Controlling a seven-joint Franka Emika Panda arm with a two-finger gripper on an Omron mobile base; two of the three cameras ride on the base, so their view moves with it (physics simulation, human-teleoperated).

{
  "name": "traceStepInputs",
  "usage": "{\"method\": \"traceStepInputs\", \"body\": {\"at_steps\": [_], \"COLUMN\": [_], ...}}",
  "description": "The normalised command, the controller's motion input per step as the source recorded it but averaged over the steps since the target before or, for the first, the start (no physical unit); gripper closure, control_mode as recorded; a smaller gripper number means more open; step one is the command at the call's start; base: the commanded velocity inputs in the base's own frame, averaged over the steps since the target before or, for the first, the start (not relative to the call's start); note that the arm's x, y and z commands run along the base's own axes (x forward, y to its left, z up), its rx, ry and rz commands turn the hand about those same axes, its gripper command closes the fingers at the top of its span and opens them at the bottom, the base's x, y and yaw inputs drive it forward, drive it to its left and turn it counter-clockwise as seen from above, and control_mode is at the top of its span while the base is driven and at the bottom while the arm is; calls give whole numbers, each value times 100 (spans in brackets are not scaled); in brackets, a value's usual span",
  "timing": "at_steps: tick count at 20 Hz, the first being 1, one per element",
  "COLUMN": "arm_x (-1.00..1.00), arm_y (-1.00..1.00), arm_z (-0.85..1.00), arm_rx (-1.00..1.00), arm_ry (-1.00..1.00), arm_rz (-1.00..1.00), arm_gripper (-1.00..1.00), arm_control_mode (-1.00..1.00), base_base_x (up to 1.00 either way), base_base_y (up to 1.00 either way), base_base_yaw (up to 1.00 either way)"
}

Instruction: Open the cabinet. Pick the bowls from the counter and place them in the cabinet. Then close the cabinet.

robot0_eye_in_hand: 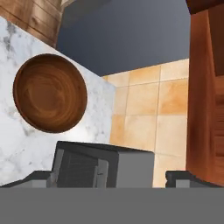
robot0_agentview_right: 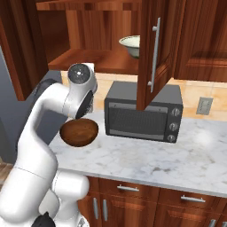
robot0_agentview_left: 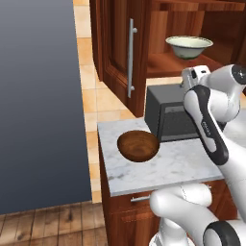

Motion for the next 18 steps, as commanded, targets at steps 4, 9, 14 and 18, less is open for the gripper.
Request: {"method": "traceStepInputs", "body": {"at_steps": [4, 9, 14, 18], "arm_x": [-21, -44, -60, -40], "arm_y": [14, 18, 35, 29], "arm_z": [-2, -54, -89, -89], "arm_rx": [0, -3, -8, -9], "arm_ry": [11, 5, 9, 4], "arm_rz": [12, 13, 32, 37], "arm_gripper": [-100, -100, -100, -100], "arm_control_mode": [-100, -100, -100, -100], "base_base_x": [0, 0, 0, 0], "base_base_y": [0, 0, 0, 0], "base_base_yaw": [0, 0, 0, 0]}}
